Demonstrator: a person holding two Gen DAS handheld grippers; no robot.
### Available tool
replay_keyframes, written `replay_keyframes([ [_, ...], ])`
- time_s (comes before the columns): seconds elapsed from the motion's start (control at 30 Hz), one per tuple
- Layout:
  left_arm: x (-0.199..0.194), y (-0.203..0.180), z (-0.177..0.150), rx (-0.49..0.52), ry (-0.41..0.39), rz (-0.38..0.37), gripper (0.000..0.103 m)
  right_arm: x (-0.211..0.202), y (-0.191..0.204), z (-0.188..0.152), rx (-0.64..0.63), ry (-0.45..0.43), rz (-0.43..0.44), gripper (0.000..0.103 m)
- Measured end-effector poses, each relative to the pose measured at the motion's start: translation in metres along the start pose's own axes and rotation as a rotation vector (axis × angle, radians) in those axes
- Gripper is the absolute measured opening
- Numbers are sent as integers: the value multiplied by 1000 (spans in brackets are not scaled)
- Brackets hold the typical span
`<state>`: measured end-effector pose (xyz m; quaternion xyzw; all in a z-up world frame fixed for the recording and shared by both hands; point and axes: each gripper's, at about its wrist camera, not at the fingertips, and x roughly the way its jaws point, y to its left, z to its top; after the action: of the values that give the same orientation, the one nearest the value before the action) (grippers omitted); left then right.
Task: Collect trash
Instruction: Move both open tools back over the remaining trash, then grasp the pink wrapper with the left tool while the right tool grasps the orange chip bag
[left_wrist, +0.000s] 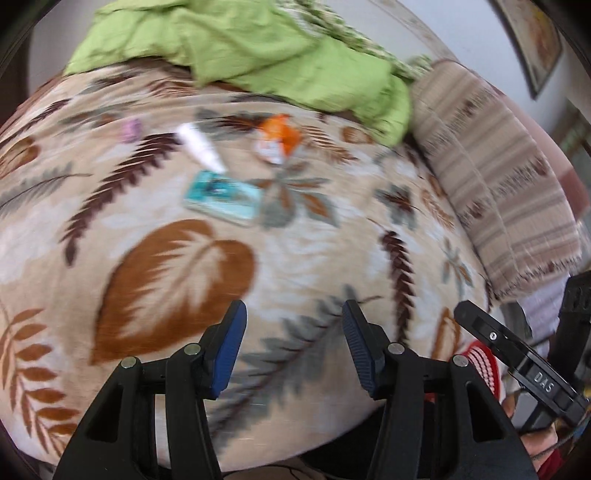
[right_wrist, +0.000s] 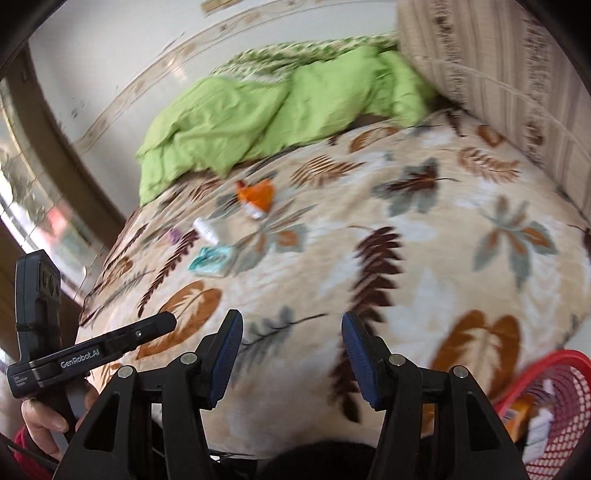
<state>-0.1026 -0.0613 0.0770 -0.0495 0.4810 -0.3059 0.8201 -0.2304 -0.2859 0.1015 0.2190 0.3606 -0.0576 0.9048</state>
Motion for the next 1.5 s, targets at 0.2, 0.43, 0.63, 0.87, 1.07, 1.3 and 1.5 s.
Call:
replay_keyframes([
  [0.2, -2, 34, 8, -55, -27, 46, 52, 25, 24, 2, -47, 37, 18, 59],
  [0.43, -11, 68, 29, -123, -84, 80, 52, 49, 35, 35, -68, 28, 2, 70],
  [0.63, -15, 98, 46, -170, -113, 110, 52, 91, 49, 81, -96, 10, 9, 76],
  [0.87, -15, 128, 66, -206, -135, 141, 53, 173, 65, 128, -100, 33, 7, 77],
  [1.07, -4, 148, 93, -212, -149, 183, 54, 239, 73, 153, -120, 44, -57, 77],
  [1.3, 33, 164, 139, -205, -139, 217, 54, 271, 64, 165, -94, 61, -61, 47],
  [1.5, 82, 176, 175, -199, -102, 275, 54, 257, 61, 154, -125, 46, -50, 41],
])
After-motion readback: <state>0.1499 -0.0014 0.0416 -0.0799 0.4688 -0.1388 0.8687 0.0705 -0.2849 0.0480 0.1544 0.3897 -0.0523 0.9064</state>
